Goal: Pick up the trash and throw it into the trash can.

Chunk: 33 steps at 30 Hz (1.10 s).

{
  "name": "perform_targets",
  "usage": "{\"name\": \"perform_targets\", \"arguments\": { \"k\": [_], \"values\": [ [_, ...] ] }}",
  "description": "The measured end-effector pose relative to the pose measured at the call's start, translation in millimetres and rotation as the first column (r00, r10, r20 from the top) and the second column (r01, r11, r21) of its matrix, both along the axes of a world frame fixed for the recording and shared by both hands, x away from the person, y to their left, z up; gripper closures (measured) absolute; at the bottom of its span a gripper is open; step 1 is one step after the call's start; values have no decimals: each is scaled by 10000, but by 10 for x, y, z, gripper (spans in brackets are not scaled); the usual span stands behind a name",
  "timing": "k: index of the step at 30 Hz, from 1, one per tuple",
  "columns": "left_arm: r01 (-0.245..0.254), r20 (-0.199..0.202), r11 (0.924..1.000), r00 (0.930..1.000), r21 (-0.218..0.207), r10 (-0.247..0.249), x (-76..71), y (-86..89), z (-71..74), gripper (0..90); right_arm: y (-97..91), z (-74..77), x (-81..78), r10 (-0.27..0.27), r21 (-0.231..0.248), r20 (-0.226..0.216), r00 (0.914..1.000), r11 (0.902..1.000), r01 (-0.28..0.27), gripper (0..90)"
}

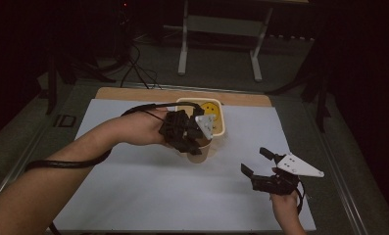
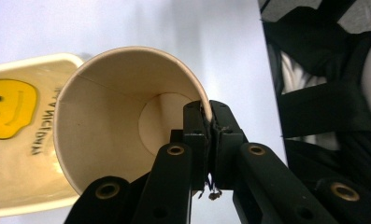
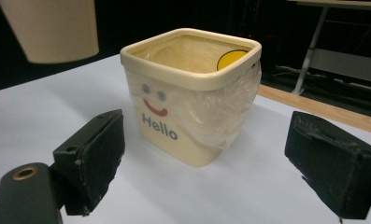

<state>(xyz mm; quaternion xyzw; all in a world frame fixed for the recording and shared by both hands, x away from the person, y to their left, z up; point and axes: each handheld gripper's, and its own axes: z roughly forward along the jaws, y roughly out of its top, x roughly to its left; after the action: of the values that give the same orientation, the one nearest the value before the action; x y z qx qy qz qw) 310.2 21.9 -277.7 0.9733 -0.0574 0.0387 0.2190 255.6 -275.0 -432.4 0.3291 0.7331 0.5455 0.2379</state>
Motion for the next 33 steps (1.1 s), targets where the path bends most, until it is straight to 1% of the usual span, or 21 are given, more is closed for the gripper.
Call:
{"name": "perform_targets", "arguments": {
  "k": [1, 3, 4, 6, 7, 10, 13, 14, 15, 17, 18, 19, 22, 23, 24, 26, 27, 28, 31, 32, 33],
  "values": [
    [31, 112, 10000, 9999, 2, -31, 4, -3, 19, 879, 0, 0, 0, -9, 1, -1, 10000, 10000, 9, 120],
    [7, 101, 10000, 9999, 0, -7, 24, -8, 55, 879, -1, -1, 0, 0, -8, 8, 10000, 10000, 0, 120],
    [16, 188, 10000, 9998, -50, -16, 33, -8, 71, 879, -2, -1, 0, -4, 1, -3, 10000, 10000, 4, 120],
    [10, 212, 9999, 9998, -108, -8, 62, -11, 102, 879, -2, -1, 2, 5, 13, -3, 10000, 10000, -5, 120],
    [81, 240, 9996, 9997, -252, -75, 75, -6, 116, 879, -2, 0, 1, -1, 14, -6, 10000, 10000, 1, 120],
    [43, 248, 9989, 9997, -457, -31, 133, 9, 155, 879, -3, 2, -2, 0, 12, 15, 10000, 10000, 0, 120],
    [-142, 254, 9983, 9996, -570, 156, 201, 30, 168, 878, -5, 2, -1, -3, 14, 16, 10000, 10000, 3, 120],
    [-198, 310, 9982, 9993, -560, 215, 222, 39, 172, 878, -5, 2, -1, 1, 16, 14, 10000, 10000, -1, 120],
    [-277, 244, 9980, 9993, -574, 291, 248, 48, 175, 879, -4, 3, -2, -5, 14, 15, 10000, 10000, 4, 120],
    [-350, 326, 9975, 9988, -611, 371, 290, 63, 178, 878, -5, 3, -2, 9, 26, 19, 10000, 10000, -9, 120],
    [-362, 272, 9975, 9989, -612, 379, 315, 67, 181, 879, -5, 3, -1, 4, 21, 17, 10000, 10000, -4, 120],
    [-348, 381, 9975, 9986, -610, 371, 330, 72, 181, 878, -4, 2, -1, 4, 8, 20, 10000, 10000, -4, 120],
    [-452, 446, 9971, 9979, -612, 480, 387, 79, 183, 878, 0, -4, 3, 20, 1, 8, 10000, 10000, -20, 121],
    [-486, 376, 9970, 9980, -609, 509, 408, 81, 186, 878, 3, -5, 3, 22, -12, -7, 10000, 10000, -22, 120],
    [-490, 486, 9968, 9975, -626, 521, 423, 83, 186, 878, 6, -7, 3, 32, -33, -12, 10000, 10000, -32, 121],
    [-577, 400, 9959, 9974, -690, 605, 465, 90, 194, 878, 14, -8, 0, 46, -65, -5, 10000, 10000, -46, 120],
    [-610, 466, 9956, 9968, -710, 644, 487, 94, 200, 878, 15, -8, 0, 47, -66, 0, 10000, 10000, -47, 120],
    [-672, 397, 9952, 9967, -714, 702, 511, 95, 203, 878, 14, -8, -1, 54, -67, 5, 10000, 10000, -54, 121],
    [-783, 414, 9944, 9958, -712, 814, 570, 92, 215, 877, 9, -11, 4, 72, -43, -17, 10000, 10000, -72, 121],
    [-852, 539, 9938, 9946, -711, 891, 582, 88, 219, 876, 9, -12, 5, 76, -58, -12, 10000, 10000, -76, 120],
    [-887, 470, 9936, 9946, -697, 920, 601, 85, 223, 876, 10, -12, 4, 73, -74, -3, 10000, 9999, -73, 121]
  ]
}}
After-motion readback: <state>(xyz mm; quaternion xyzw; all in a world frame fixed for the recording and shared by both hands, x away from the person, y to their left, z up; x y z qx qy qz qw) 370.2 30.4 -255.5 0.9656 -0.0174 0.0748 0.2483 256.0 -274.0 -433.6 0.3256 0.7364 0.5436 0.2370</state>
